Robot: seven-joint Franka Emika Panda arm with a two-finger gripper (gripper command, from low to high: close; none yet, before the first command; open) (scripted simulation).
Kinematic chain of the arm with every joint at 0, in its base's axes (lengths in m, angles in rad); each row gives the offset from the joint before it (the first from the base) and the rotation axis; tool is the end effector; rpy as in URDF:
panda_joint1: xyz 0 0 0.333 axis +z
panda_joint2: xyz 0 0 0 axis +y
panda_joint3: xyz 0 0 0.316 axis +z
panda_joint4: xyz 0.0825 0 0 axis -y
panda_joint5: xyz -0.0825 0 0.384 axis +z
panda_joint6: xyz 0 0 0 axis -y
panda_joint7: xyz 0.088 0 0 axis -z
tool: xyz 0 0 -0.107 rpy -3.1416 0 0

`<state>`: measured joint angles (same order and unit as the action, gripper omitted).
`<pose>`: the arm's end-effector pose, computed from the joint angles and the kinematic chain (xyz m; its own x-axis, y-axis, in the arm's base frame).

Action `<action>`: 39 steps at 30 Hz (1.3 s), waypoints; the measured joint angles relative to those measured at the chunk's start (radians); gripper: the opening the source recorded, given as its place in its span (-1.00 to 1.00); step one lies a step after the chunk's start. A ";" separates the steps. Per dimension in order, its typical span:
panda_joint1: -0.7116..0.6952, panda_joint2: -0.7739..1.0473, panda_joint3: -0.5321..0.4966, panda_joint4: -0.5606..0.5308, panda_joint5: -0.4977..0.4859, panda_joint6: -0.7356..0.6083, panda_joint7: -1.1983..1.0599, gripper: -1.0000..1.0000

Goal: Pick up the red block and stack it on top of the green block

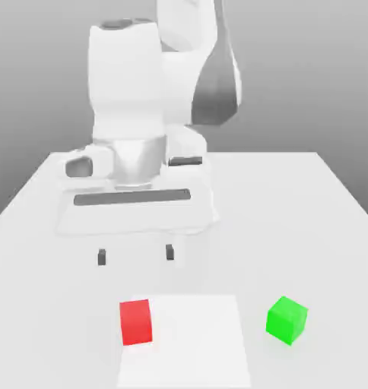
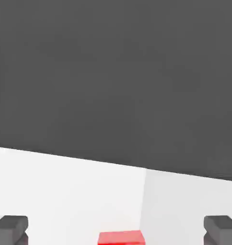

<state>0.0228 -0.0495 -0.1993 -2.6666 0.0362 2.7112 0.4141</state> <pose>0.4213 -0.0756 0.2629 0.8086 -0.5838 0.0733 -0.5805 -0.8119 -0.0627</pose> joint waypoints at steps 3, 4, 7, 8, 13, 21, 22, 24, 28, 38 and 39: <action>-0.014 0.108 -0.002 -0.039 0.007 0.066 -0.047 0.00; -0.018 0.144 0.005 -0.038 0.024 0.093 -0.063 0.00; -0.049 0.253 0.049 -0.026 0.083 0.183 -0.111 0.00; -0.065 0.289 0.069 -0.021 0.103 0.213 -0.126 0.00; -0.077 0.317 0.085 -0.017 0.116 0.235 -0.136 -1.00; -0.061 0.162 0.046 -0.041 0.017 0.107 -0.062 -1.00; -0.057 0.129 0.046 -0.045 0.001 0.079 -0.048 -1.00; 0.023 0.096 0.086 -0.043 -0.010 0.043 -0.007 -1.00; 0.193 0.057 0.180 -0.027 -0.016 -0.012 0.089 -1.00; 0.417 0.209 0.208 0.001 -0.041 0.113 0.213 1.00; 0.417 0.209 0.208 0.001 -0.041 0.113 0.213 1.00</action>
<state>0.4401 0.1591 0.0089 -2.6653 -0.0044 2.8240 0.6275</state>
